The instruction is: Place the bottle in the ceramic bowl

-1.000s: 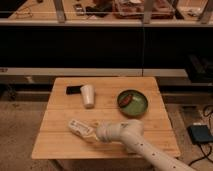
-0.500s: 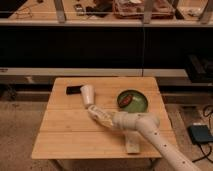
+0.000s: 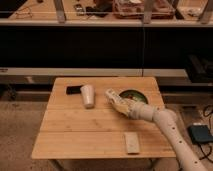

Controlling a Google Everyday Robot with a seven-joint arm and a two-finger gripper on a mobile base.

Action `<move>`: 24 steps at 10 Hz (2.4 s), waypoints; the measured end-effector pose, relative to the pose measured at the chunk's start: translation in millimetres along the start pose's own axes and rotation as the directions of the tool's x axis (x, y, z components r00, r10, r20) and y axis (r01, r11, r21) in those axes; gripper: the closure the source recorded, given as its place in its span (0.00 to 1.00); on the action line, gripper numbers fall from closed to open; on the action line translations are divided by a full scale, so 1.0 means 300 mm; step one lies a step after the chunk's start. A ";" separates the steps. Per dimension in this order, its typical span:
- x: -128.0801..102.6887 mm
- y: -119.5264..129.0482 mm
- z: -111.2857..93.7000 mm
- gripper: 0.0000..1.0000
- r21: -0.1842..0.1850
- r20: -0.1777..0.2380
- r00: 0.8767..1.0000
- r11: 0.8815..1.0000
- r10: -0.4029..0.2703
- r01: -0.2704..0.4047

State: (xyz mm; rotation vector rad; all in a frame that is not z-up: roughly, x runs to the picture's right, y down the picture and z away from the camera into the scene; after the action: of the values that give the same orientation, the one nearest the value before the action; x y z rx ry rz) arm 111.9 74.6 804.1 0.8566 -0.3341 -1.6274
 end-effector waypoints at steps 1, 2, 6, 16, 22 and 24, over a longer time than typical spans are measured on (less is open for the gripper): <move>0.020 0.057 -0.037 1.00 -0.034 -0.012 1.000 0.999 -0.002 0.002; 0.011 0.125 -0.064 1.00 -0.076 -0.006 1.000 0.997 -0.002 0.001; -0.065 0.311 -0.142 0.78 -0.195 0.042 0.999 0.981 0.016 -0.008; -0.079 0.315 -0.140 0.67 -0.197 0.045 0.999 0.980 0.024 -0.015; -0.067 0.311 -0.146 0.67 -0.198 0.045 0.999 0.980 0.024 -0.014; -0.008 0.291 -0.171 0.67 -0.199 0.044 0.999 0.980 0.024 -0.015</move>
State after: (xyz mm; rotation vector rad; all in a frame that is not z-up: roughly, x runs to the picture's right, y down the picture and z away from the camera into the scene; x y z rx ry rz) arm 210.7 67.0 825.6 0.6632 -0.2072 -1.6339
